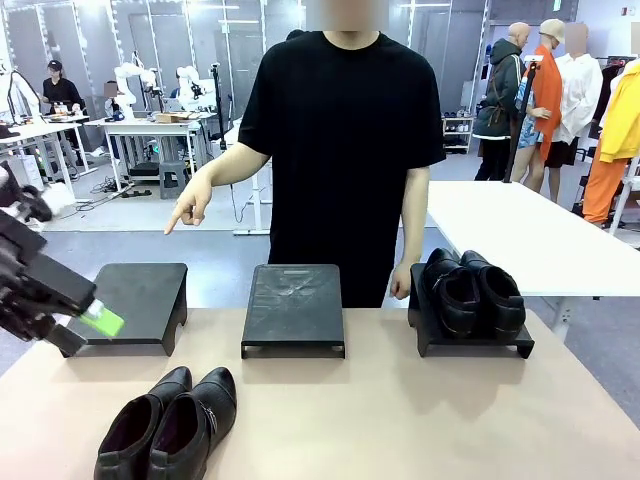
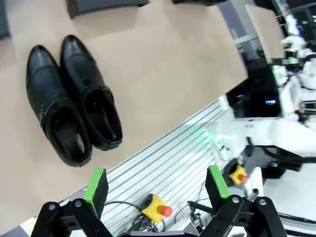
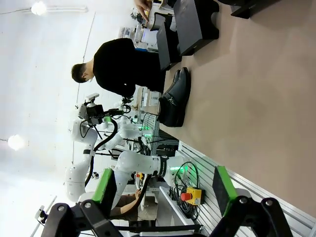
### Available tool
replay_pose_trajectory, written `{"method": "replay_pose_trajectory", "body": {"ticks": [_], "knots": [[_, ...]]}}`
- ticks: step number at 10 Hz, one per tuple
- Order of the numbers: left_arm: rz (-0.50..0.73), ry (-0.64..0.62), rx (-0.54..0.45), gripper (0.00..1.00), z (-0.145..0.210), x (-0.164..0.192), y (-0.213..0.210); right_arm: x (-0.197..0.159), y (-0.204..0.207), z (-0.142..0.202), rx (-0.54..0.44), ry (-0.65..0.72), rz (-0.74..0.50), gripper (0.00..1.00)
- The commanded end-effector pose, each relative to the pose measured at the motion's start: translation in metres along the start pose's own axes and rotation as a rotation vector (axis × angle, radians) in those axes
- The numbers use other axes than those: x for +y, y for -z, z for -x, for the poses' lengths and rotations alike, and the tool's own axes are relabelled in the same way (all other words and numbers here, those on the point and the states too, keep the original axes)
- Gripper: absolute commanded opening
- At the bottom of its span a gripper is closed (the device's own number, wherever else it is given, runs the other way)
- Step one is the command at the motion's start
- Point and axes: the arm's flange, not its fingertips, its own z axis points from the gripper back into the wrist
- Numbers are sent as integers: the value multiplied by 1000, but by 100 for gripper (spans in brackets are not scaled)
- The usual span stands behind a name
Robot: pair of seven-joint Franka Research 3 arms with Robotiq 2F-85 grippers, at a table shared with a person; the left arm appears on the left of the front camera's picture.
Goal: Place the shoes on the stand as instructed by the person.
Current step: Pick up another pair of Shoes and place it on the Shoes Stand indicated by the person.
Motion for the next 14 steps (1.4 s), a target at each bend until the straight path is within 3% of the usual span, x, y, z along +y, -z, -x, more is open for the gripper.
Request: {"method": "replay_pose_trajectory", "body": {"ticks": [1,3,4,9,14], "knots": [[-104,-39,2,100,61,17,64,1,-3,0,1,-20,-5,100],[-102,-39,-15,100,57,19,68,1,-3,0,1,-20,-5,100],[-98,-20,37,100,-6,1,27,1,-3,0,1,-20,-5,100],[-82,-47,19,100,-8,10,22,1,-3,0,1,-20,-5,100],[-189,-176,123,100,-30,32,84,1,-3,0,1,-20,-5,100]]}}
